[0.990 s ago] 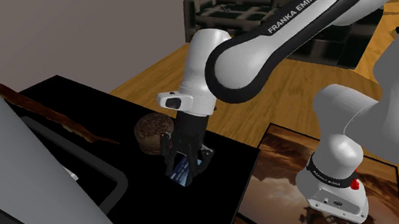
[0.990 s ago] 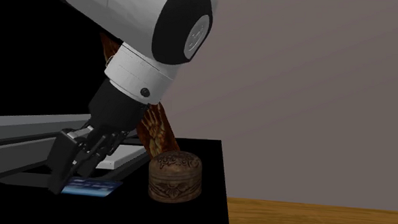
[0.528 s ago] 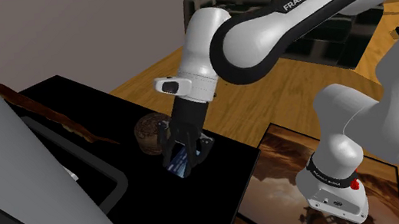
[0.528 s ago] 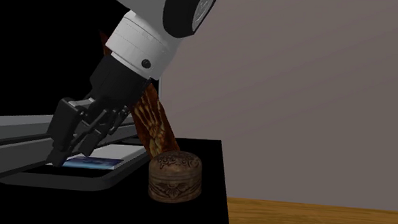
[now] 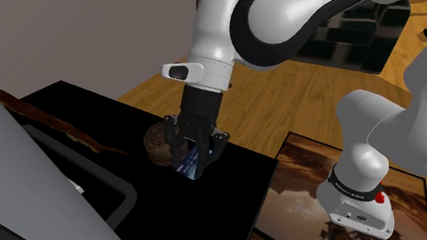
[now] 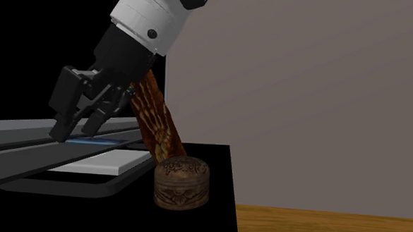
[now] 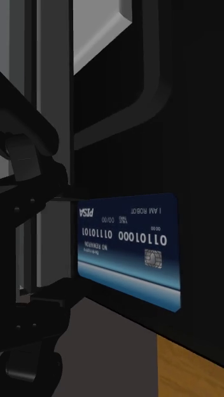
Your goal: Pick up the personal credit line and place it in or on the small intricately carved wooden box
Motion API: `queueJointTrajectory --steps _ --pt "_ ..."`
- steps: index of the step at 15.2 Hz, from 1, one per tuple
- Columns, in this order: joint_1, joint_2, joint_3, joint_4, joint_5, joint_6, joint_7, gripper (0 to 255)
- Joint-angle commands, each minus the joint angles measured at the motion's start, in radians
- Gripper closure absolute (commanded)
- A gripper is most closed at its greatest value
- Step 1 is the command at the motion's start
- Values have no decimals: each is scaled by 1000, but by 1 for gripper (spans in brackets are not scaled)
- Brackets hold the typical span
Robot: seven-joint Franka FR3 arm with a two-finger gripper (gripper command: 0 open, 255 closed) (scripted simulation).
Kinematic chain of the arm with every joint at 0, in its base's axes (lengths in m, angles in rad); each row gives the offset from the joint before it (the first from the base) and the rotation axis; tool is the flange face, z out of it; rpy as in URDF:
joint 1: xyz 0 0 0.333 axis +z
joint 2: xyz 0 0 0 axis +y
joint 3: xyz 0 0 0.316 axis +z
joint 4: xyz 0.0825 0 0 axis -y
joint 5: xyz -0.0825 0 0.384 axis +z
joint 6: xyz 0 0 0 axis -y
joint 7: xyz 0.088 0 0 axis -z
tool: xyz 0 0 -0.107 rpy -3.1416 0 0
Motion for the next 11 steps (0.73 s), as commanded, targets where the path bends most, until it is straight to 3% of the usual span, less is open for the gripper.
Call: queueJointTrajectory --steps 1,11 --pt "-6 -9 4 19 -12 -25 17 255" --pt "-25 218 -191 294 23 -187 -179 255"
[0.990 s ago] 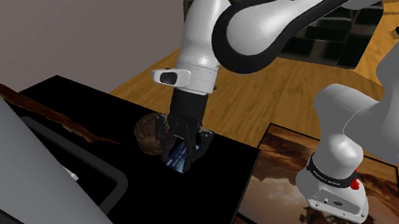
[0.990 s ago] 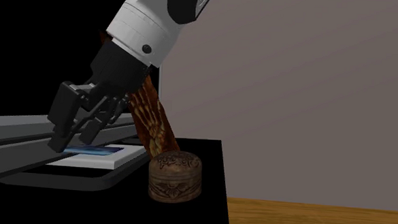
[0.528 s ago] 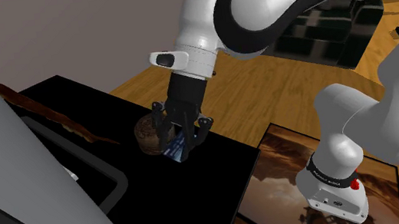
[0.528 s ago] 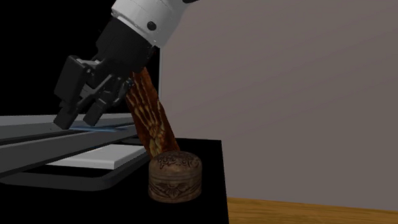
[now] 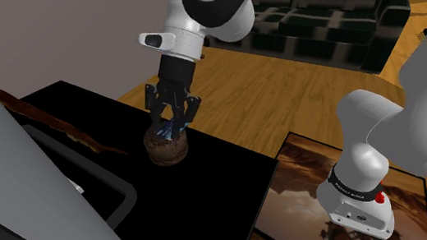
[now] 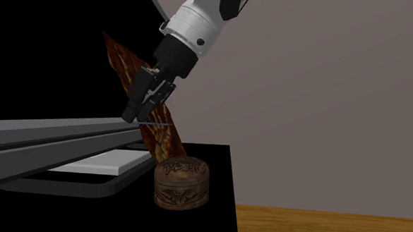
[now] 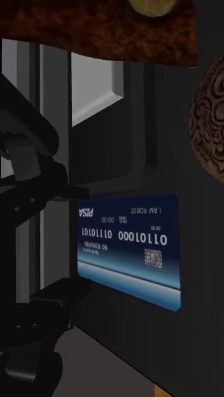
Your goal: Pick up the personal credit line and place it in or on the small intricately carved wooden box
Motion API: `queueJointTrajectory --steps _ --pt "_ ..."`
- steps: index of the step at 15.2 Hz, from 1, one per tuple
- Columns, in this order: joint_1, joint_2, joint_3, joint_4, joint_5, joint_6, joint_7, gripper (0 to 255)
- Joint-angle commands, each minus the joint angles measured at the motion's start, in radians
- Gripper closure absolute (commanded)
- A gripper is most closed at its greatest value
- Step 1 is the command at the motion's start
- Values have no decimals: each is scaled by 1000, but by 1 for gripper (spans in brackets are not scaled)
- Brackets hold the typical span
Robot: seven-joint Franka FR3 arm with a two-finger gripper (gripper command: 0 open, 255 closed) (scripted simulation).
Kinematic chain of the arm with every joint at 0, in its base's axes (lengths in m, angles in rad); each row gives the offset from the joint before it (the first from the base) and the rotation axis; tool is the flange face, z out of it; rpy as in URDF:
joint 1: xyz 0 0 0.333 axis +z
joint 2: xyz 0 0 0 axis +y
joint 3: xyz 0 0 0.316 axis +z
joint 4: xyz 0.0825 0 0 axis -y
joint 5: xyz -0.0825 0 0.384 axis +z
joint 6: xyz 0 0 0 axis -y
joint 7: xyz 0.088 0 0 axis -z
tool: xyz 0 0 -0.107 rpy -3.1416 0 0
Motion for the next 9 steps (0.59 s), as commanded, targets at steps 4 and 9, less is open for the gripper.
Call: queueJointTrajectory --steps 4,9 --pt "-13 171 -102 189 67 -107 -118 255" --pt "-41 292 -150 300 131 -170 -199 255"
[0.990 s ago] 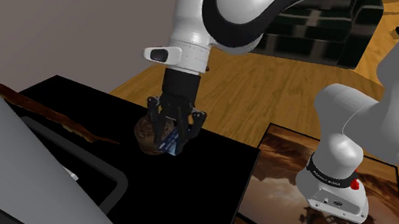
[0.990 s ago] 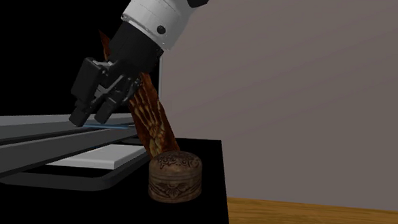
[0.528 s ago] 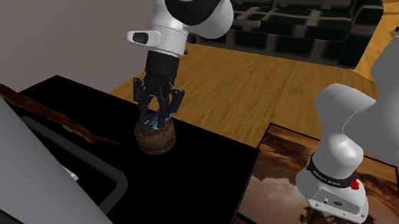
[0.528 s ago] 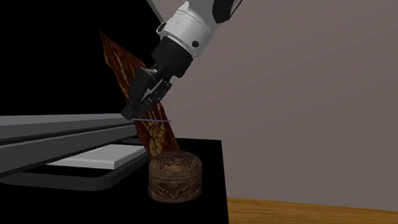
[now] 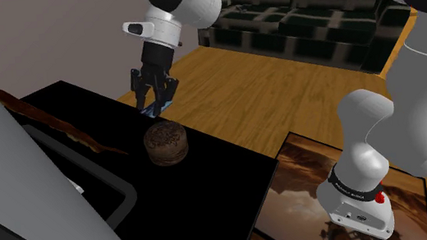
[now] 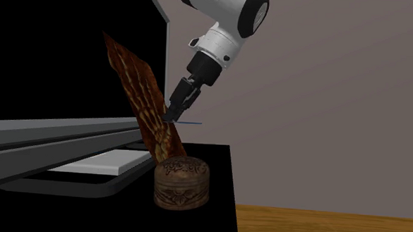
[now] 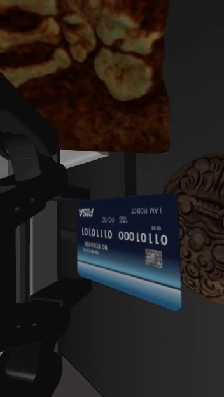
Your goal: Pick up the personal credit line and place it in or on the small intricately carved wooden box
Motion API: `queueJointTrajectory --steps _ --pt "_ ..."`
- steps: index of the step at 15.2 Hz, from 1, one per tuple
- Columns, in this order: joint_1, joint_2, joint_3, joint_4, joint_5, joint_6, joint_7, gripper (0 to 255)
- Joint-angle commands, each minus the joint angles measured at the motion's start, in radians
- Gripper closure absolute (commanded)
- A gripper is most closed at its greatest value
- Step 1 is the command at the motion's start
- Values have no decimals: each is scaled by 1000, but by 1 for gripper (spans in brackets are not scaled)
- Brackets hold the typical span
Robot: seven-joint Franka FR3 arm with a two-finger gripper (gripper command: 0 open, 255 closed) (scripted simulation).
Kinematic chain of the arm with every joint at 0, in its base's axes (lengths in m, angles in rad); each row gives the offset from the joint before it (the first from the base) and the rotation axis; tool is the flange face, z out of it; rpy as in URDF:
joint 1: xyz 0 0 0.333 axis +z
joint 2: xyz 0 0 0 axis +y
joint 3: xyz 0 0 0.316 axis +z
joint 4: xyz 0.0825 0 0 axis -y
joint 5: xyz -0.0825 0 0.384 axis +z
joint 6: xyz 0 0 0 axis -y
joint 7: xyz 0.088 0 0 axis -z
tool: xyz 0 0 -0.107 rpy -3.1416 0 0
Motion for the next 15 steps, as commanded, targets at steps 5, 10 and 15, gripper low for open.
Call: queueJointTrajectory --steps 5,10,15 --pt "-2 32 -2 -40 37 47 -54 255" --pt "-3 58 -1 -77 71 89 -100 255" --pt "-5 87 2 -107 108 125 -145 255"
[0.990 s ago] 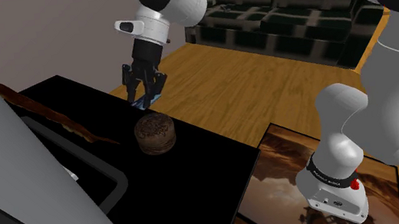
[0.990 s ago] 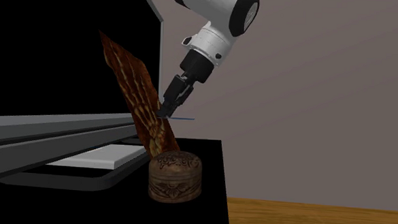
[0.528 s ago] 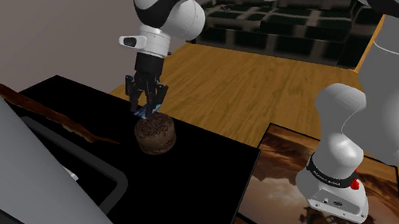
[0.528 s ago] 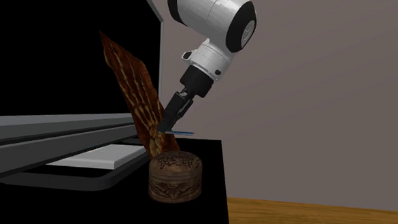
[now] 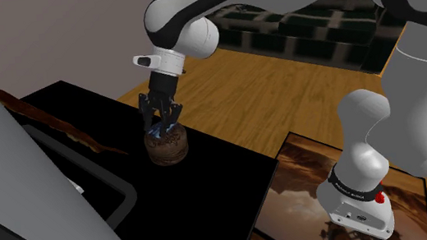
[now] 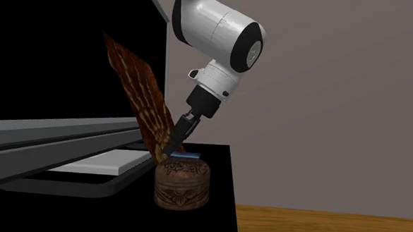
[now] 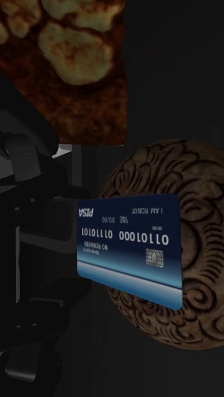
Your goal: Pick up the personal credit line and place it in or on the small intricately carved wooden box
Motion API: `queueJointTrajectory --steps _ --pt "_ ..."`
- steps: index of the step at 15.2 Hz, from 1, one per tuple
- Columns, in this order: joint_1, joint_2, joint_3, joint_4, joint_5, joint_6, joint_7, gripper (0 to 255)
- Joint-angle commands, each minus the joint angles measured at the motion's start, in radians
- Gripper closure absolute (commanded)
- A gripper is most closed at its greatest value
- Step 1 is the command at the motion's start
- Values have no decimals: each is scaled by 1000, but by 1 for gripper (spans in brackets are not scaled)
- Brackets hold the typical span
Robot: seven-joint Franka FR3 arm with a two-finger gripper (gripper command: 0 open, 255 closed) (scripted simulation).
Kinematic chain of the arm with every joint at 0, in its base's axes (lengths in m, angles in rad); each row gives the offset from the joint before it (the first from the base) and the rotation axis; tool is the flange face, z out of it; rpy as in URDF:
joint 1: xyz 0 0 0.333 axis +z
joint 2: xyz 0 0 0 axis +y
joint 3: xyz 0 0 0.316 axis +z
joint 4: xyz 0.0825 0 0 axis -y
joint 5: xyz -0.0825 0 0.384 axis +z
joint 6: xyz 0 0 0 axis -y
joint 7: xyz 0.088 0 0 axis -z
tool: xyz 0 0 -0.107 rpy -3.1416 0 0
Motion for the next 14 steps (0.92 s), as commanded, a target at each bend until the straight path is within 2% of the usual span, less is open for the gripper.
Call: queueJointTrajectory --steps 1,7,8,13,14 --pt "0 5 1 -4 7 6 -7 255" --pt "0 5 1 -4 7 6 -7 255" --pt "0 5 1 -4 7 6 -7 0" --pt "0 5 1 -4 7 6 -7 0" --pt "-6 -13 -7 5 -14 -16 4 0"
